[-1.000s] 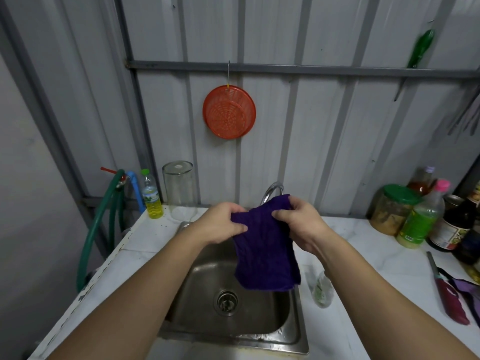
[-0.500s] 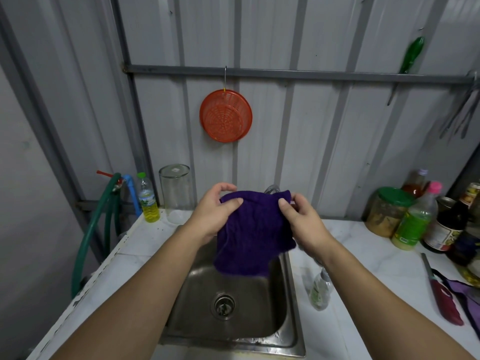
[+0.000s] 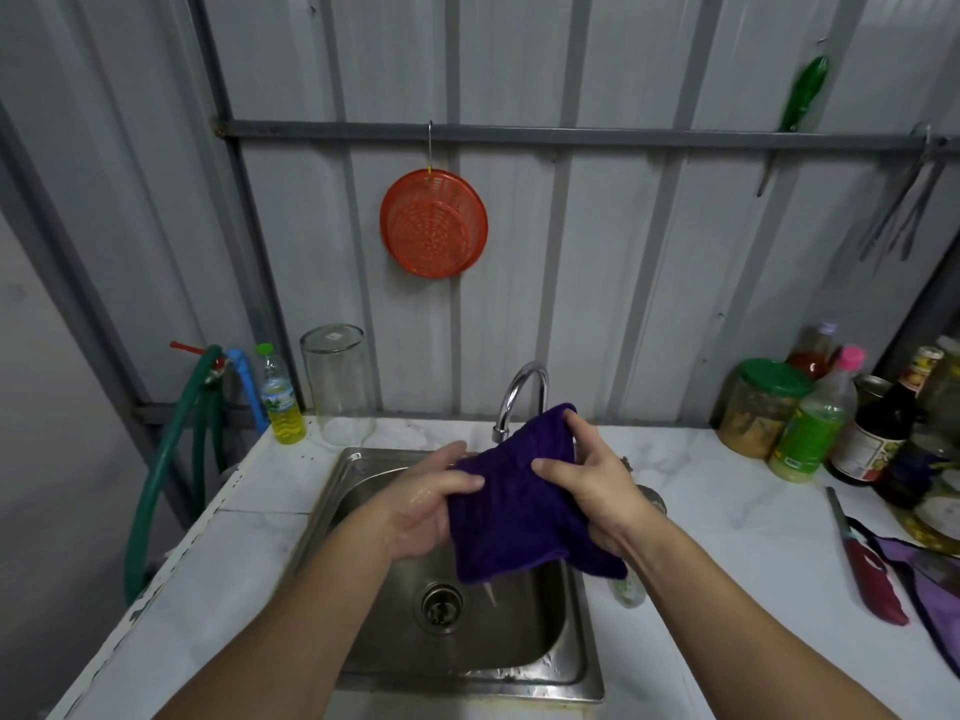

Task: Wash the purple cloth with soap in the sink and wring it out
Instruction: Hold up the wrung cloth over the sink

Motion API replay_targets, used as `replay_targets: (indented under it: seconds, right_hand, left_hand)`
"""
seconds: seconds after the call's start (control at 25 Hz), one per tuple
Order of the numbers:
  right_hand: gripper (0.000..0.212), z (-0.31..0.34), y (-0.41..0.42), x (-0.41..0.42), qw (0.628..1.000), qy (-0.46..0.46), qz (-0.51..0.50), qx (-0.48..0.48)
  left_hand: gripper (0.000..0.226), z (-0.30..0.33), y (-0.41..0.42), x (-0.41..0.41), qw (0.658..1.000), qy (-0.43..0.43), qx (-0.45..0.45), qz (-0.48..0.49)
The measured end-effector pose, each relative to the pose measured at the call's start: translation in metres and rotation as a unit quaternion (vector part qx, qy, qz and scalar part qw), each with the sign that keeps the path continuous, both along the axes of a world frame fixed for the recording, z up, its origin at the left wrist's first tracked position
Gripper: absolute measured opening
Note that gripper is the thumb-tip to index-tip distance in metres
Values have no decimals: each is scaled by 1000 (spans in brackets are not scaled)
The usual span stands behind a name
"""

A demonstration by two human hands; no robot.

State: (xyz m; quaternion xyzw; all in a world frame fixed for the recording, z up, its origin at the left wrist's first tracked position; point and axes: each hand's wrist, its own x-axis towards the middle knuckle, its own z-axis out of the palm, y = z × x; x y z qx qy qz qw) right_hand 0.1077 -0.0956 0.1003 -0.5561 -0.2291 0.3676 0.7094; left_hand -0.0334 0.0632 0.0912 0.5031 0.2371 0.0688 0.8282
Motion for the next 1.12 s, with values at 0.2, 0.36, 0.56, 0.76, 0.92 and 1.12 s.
replay_targets:
  seconds: [0.2, 0.36, 0.56, 0.76, 0.92, 1.12]
  right_hand:
    - [107, -23, -41, 1, 995, -30, 36, -83]
    - [103, -56, -95, -2, 986, -65, 29, -154]
    - [96, -96, -158, 4, 982, -30, -11, -188]
    - [95, -136, -187, 19, 965, -43, -42, -257]
    - [92, -165, -189, 23, 932, -100, -3, -348]
    - [91, -185, -184, 22, 870, -201, 35, -448]
  left_hand:
    - [72, -9, -14, -5, 996, 3, 56, -70]
    - [66, -39, -57, 0, 986, 70, 116, -98]
    - [68, -83, -112, 20, 984, 95, 68, -138]
    - [74, -133, -147, 46, 973, 110, 158, -128]
    - [72, -173, -160, 61, 944, 147, 262, -135]
    - [55, -198, -163, 70, 925, 193, 304, -120]
